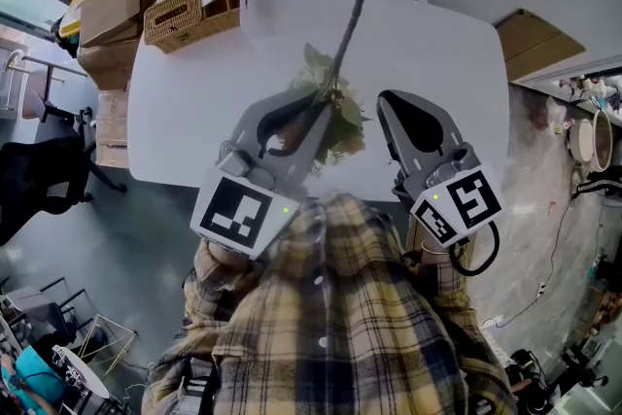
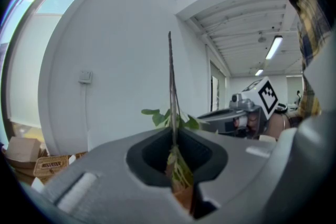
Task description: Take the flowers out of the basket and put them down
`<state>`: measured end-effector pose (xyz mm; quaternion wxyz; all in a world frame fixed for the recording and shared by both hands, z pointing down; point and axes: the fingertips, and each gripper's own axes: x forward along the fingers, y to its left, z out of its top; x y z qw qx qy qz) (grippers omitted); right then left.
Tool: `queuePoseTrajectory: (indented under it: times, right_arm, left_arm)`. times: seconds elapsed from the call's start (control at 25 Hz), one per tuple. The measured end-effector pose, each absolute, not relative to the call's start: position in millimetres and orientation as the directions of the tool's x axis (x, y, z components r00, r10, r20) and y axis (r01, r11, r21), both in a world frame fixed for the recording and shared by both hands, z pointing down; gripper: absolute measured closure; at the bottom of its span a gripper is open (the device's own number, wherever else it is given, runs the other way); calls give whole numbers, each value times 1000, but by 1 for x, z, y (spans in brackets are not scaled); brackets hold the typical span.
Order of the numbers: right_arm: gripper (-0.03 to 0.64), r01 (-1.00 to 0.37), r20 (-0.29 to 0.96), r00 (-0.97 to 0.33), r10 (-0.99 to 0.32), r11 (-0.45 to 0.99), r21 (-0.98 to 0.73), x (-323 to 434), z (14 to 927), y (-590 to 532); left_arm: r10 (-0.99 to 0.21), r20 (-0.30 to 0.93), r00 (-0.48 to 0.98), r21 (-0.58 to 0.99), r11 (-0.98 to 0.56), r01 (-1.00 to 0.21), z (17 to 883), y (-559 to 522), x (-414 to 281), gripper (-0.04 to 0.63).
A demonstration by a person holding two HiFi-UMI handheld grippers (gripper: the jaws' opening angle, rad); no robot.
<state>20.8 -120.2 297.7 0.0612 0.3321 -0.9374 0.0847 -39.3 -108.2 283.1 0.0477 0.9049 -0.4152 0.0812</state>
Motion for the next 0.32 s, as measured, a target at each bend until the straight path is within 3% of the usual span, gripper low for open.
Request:
queuePoseTrajectory:
  times: [0.32]
  right_arm:
    - [614, -634, 173, -771, -613, 764, -116, 24, 296, -122]
  left_arm:
    - [-741, 189, 645, 15, -654, -756, 282, -109, -38, 560]
